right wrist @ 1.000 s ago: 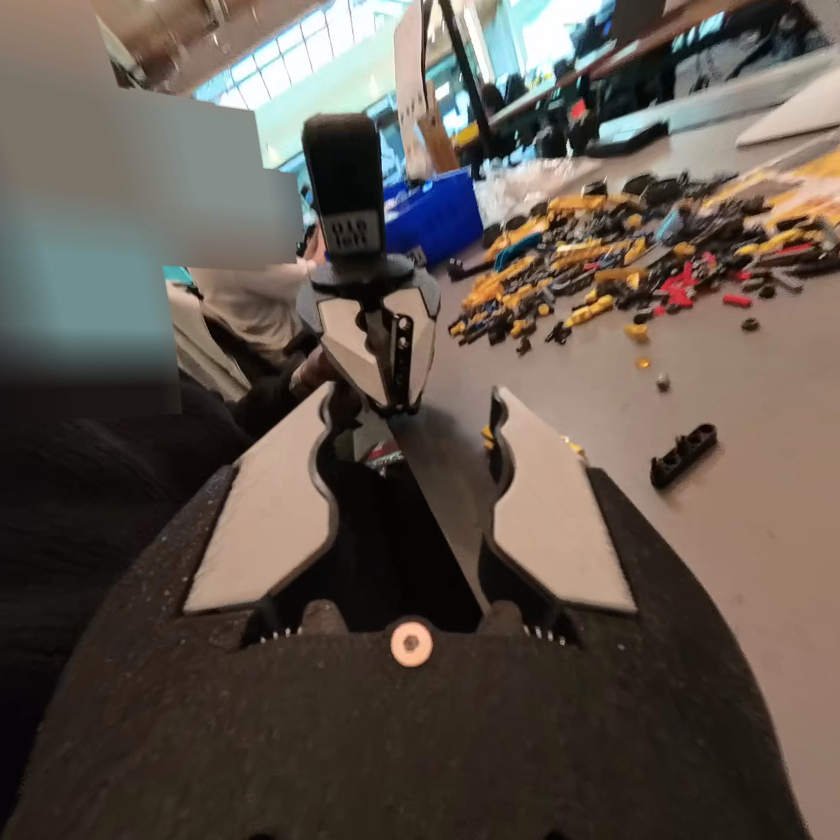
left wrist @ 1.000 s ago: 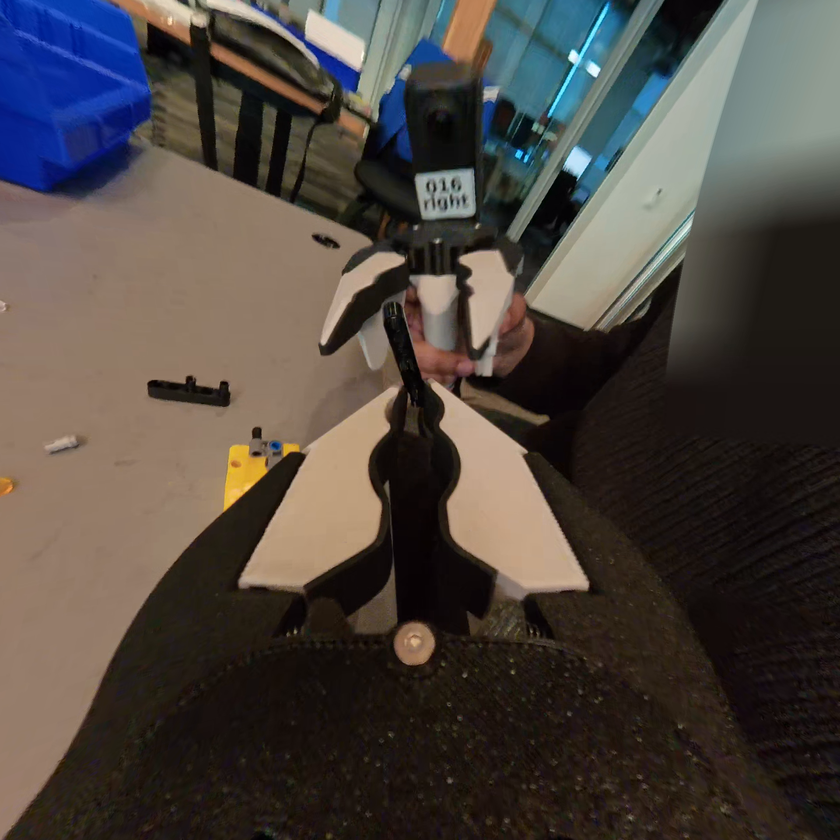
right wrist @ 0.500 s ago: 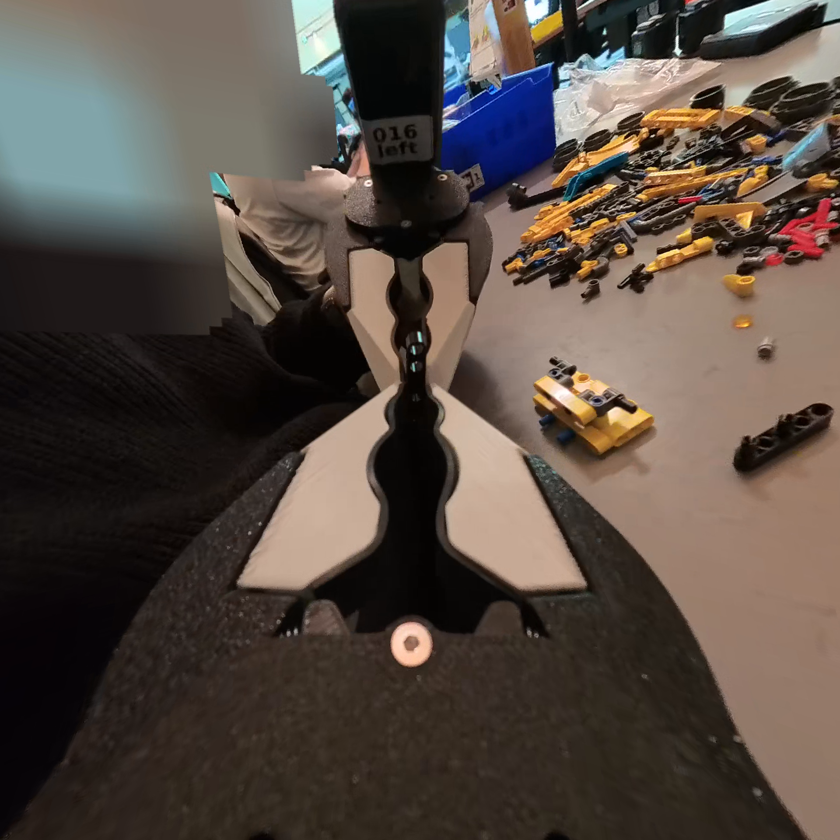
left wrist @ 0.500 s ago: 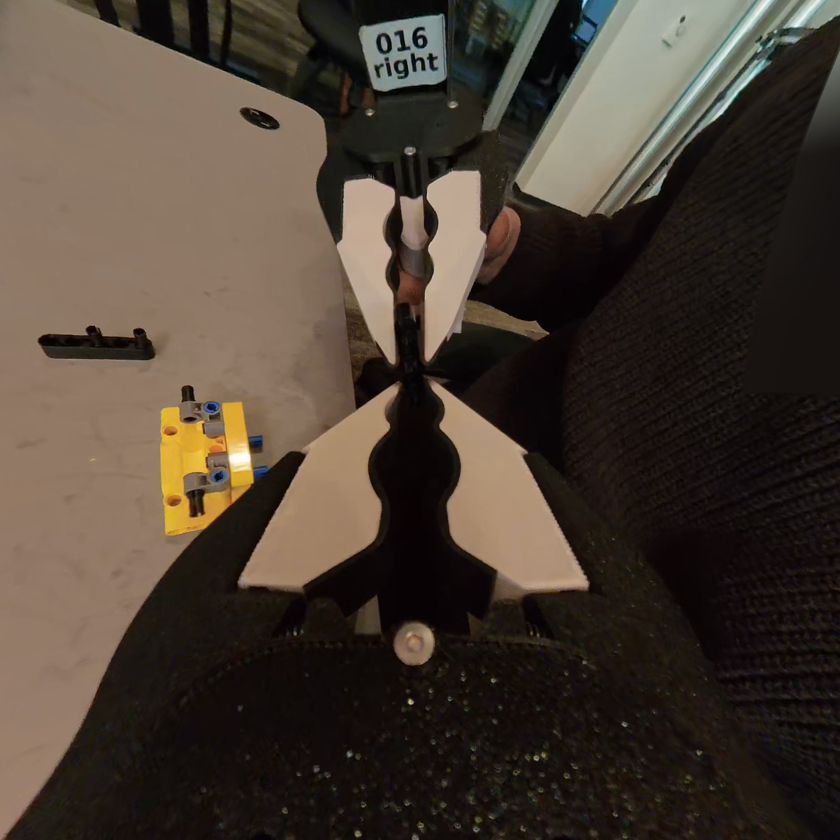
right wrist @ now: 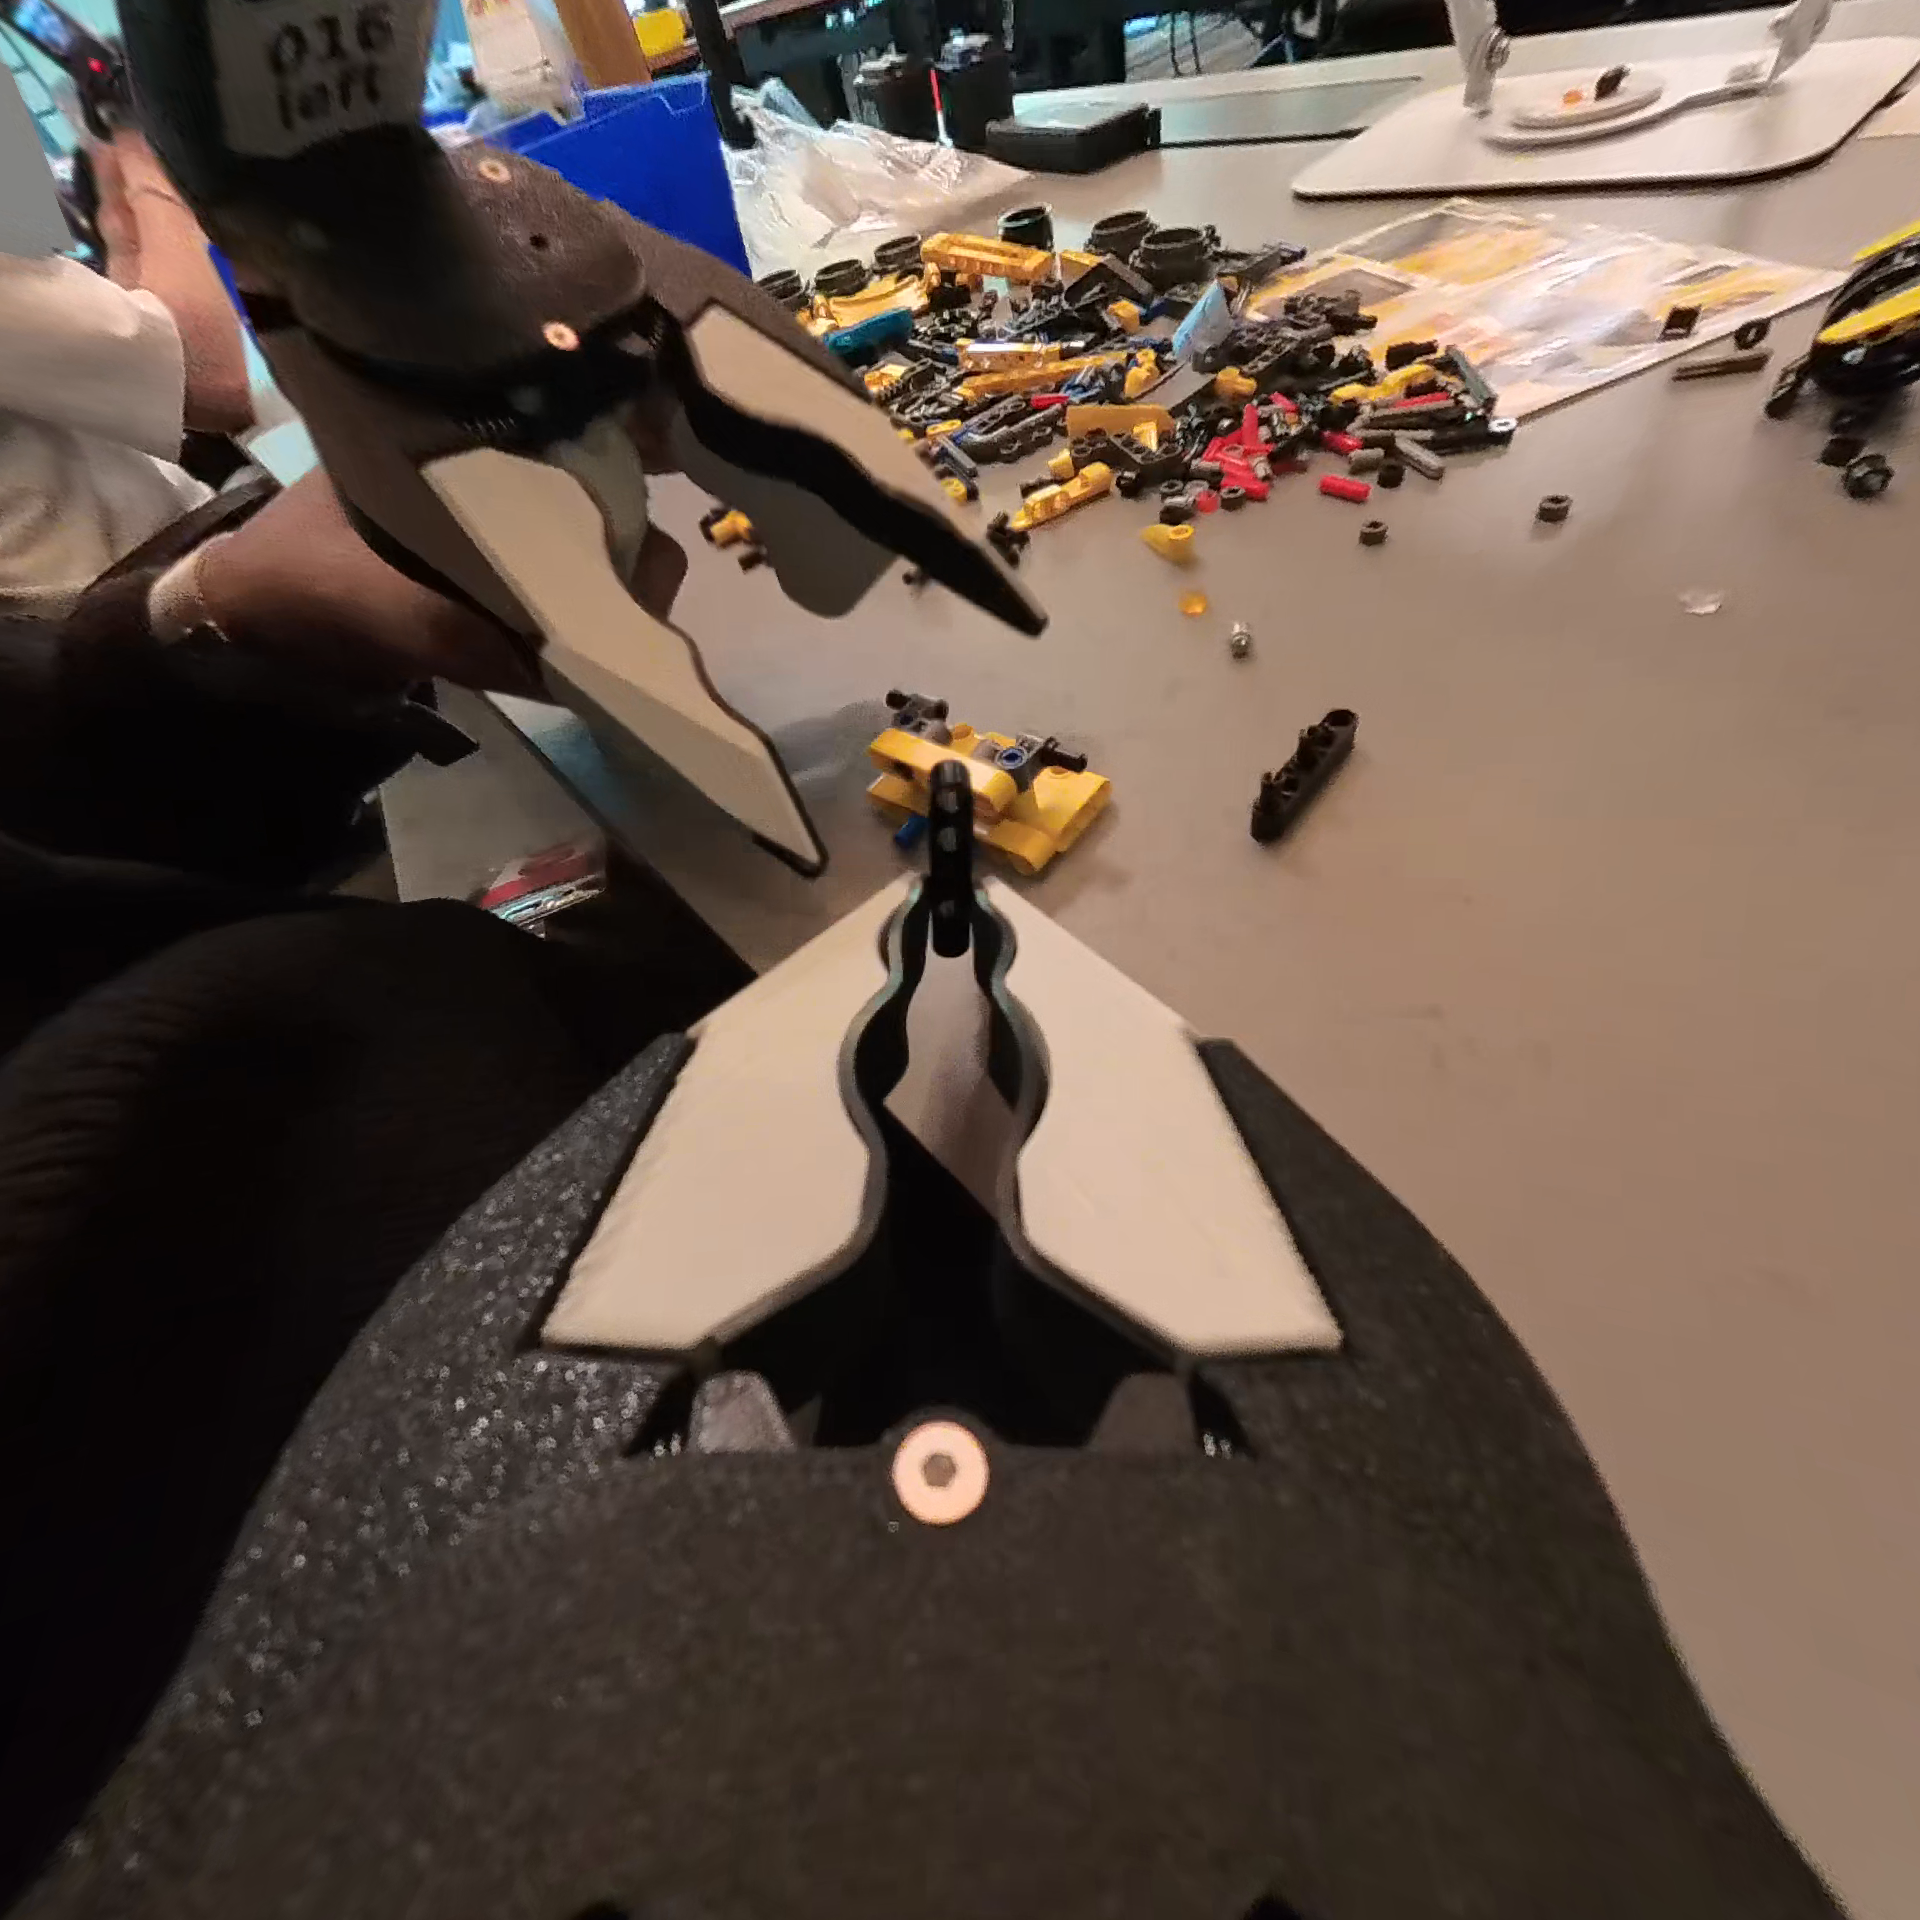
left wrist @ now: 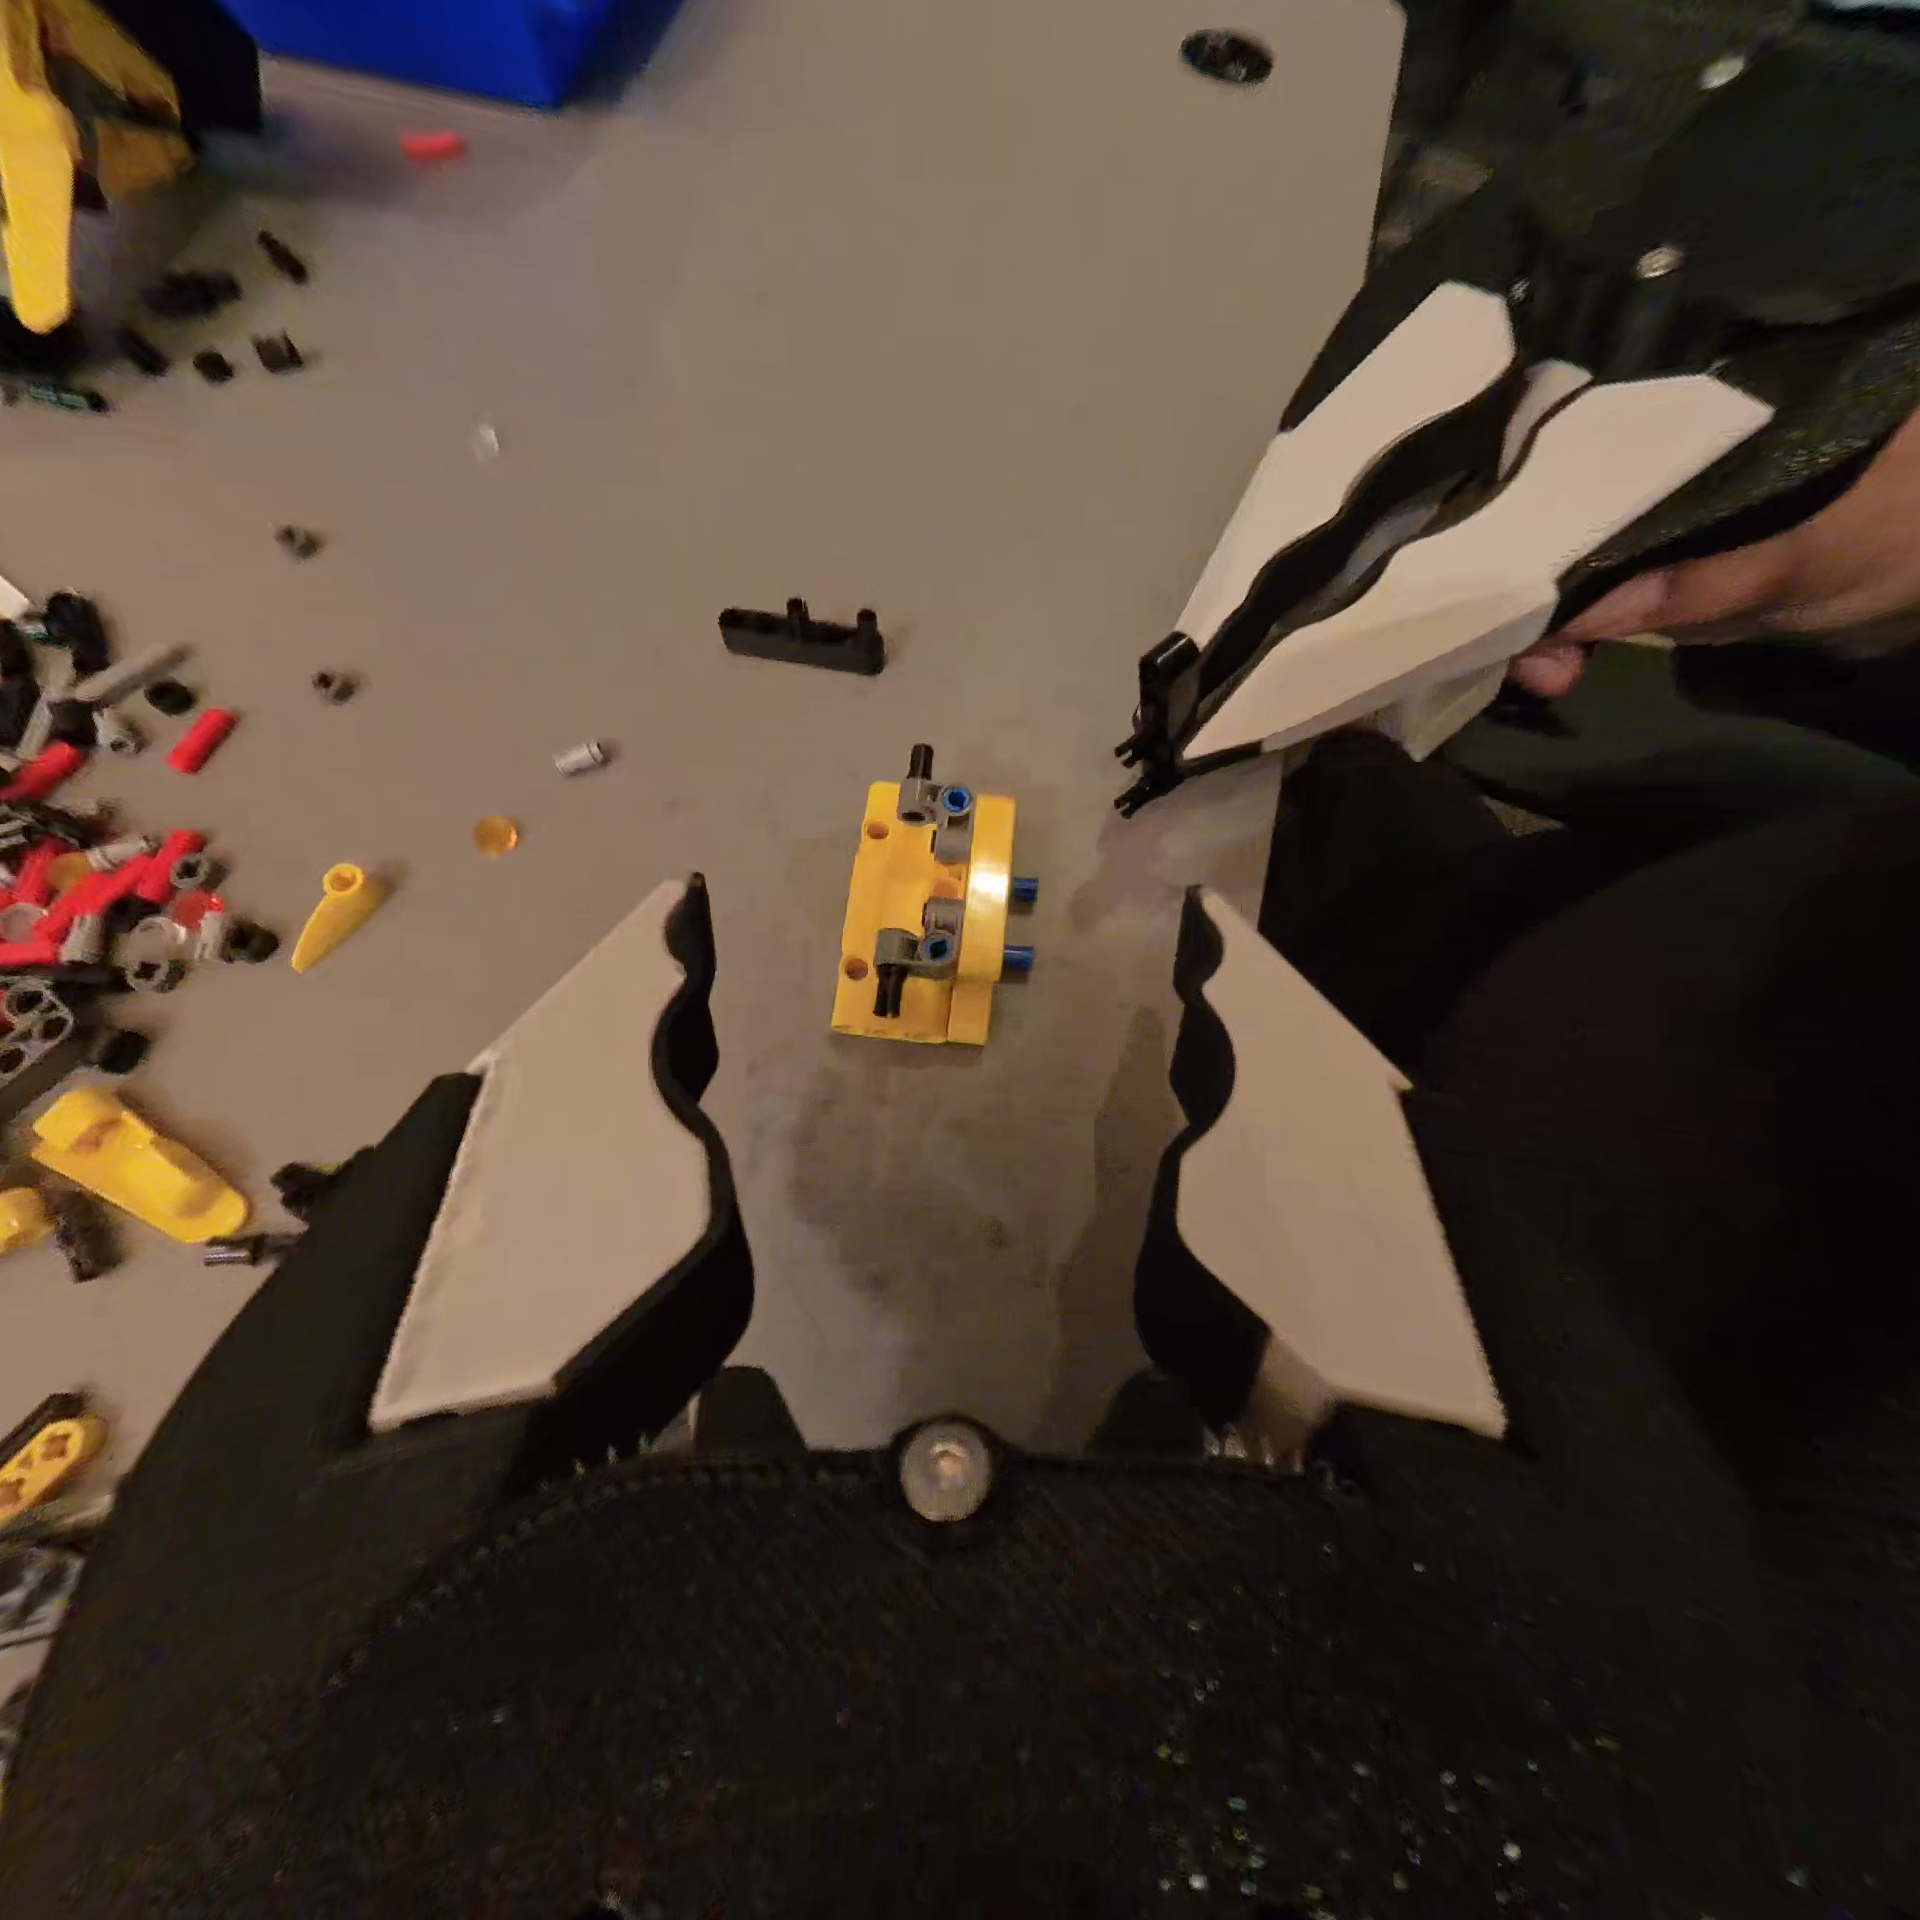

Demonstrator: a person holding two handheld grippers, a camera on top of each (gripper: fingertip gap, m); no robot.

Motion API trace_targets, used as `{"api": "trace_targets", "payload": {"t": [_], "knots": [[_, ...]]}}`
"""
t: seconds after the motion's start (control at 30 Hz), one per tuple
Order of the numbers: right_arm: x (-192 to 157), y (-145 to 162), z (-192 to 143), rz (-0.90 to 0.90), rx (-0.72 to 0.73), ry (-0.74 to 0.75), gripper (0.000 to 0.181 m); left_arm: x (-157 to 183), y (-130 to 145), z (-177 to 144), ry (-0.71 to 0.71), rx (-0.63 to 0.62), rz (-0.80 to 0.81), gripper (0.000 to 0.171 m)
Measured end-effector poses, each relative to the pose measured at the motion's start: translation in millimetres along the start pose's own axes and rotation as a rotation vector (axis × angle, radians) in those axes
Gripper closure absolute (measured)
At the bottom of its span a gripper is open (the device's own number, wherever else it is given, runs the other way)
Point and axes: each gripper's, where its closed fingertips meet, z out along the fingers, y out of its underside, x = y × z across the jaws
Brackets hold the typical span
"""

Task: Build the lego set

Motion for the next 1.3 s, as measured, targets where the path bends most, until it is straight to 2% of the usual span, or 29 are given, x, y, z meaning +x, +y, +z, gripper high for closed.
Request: {"api": "trace_targets", "payload": {"t": [0.2,0.27,0.3,0.43,0.67,0.8,0.9,1.0,1.07,1.1,1.13,1.3], "knots": [[3.6,-1.3,4.4,-0.032,-0.004,0.041,0.175,-6.8,14.2,11.3,-0.066,-0.101,0.031,0.104],[4.2,-0.4,5.0,-0.044,-0.017,0.053,0.175,0.2,16.7,13.8,-0.030,-0.118,0.043,0.120],[4.4,1.0,5.1,-0.052,-0.034,0.063,0.175,2.0,17.0,13.9,-0.023,-0.121,0.037,0.121],[5.7,10.0,5.7,-0.134,-0.135,0.124,0.175,10.2,24.2,7.6,-0.040,-0.155,0.022,0.114],[9.5,9.5,8.2,-0.174,-0.156,0.119,0.175,29.2,35.9,-5.9,-0.070,-0.184,0.007,0.114],[22.2,4.9,5.8,-0.183,-0.178,0.128,0.175,33.6,34.7,-9.9,-0.016,-0.176,0.005,0.111],[29.4,6.6,7.3,-0.213,-0.228,0.141,0.175,41.1,31.5,-6.9,0.063,-0.148,-0.041,0.101],[29.9,10.5,8.2,-0.217,-0.271,0.117,0.174,53.0,28.2,-4.9,0.135,-0.132,-0.035,0.101],[30.5,18.6,6.9,-0.223,-0.323,0.092,0.167,45.6,26.7,-6.0,0.101,-0.127,-0.018,0.102],[29.7,18.6,5.8,-0.226,-0.326,0.076,0.168,41.0,25.3,-7.5,0.087,-0.121,-0.017,0.102],[30.0,18.9,4.3,-0.229,-0.334,0.064,0.181,37.2,22.8,-9.0,0.081,-0.108,-0.019,0.101],[31.6,9.0,1.9,-0.219,-0.326,-0.022,0.181,18.6,16.8,-9.4,0.019,-0.088,0.015,0.090]]}}
